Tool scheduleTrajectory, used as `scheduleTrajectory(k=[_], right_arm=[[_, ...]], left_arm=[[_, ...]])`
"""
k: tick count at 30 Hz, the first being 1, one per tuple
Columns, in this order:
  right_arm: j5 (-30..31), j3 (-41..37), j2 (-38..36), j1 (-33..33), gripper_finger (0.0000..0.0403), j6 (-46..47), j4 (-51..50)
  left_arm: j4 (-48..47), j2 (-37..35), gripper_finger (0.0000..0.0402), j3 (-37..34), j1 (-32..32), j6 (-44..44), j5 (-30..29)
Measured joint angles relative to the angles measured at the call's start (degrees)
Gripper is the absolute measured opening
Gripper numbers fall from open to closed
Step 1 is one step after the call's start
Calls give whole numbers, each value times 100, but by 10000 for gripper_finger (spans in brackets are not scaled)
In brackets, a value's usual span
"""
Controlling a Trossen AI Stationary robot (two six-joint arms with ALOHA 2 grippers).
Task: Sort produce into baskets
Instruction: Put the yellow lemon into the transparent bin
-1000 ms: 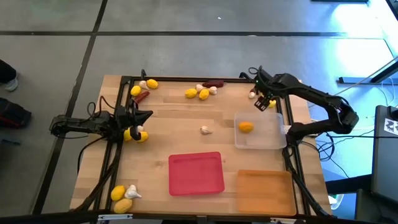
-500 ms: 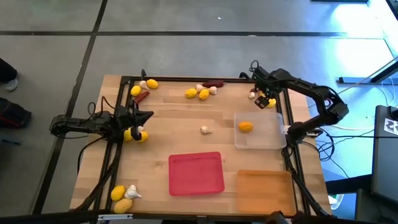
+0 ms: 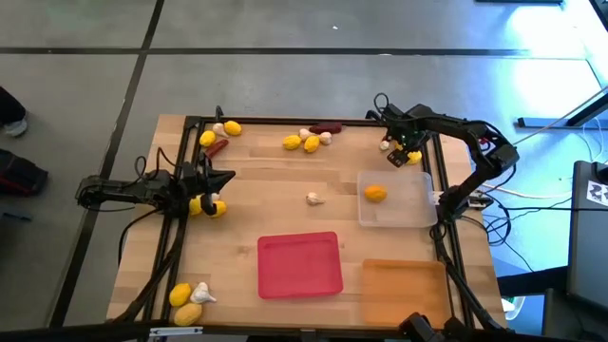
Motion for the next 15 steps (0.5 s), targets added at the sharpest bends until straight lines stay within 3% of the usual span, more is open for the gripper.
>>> scheduleTrajectory(k=[15], right_arm=[[136,-2,624,-4,292,433,43]], left_arm=[[2,0,8,0,1,18,0]])
